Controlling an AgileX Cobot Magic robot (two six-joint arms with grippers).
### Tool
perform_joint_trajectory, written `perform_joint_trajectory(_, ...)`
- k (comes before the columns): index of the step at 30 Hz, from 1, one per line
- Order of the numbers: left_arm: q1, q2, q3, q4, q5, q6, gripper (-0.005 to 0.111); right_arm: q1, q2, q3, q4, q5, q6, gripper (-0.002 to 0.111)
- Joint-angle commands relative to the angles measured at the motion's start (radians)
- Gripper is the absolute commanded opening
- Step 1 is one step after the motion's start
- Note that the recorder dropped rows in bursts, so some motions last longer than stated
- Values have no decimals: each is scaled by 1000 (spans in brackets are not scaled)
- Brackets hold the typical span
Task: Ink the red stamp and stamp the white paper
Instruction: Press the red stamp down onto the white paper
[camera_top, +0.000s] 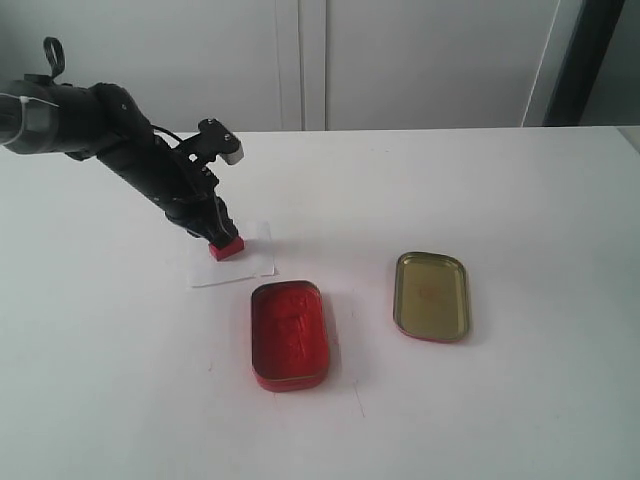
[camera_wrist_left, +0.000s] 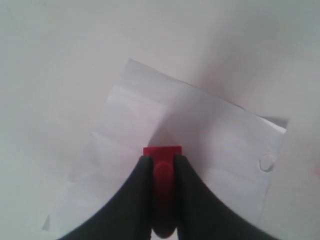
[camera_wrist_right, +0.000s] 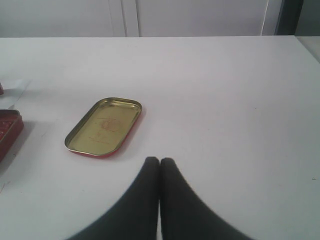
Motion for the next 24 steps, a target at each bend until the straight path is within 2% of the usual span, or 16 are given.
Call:
perform_joint_trajectory(1, 1, 64, 61, 57, 56, 7, 0, -6, -5, 6, 1, -14, -2, 0)
perform_joint_trajectory(24, 1, 64, 68, 57, 44, 10, 0, -6, -5, 6, 1, -14, -2, 0)
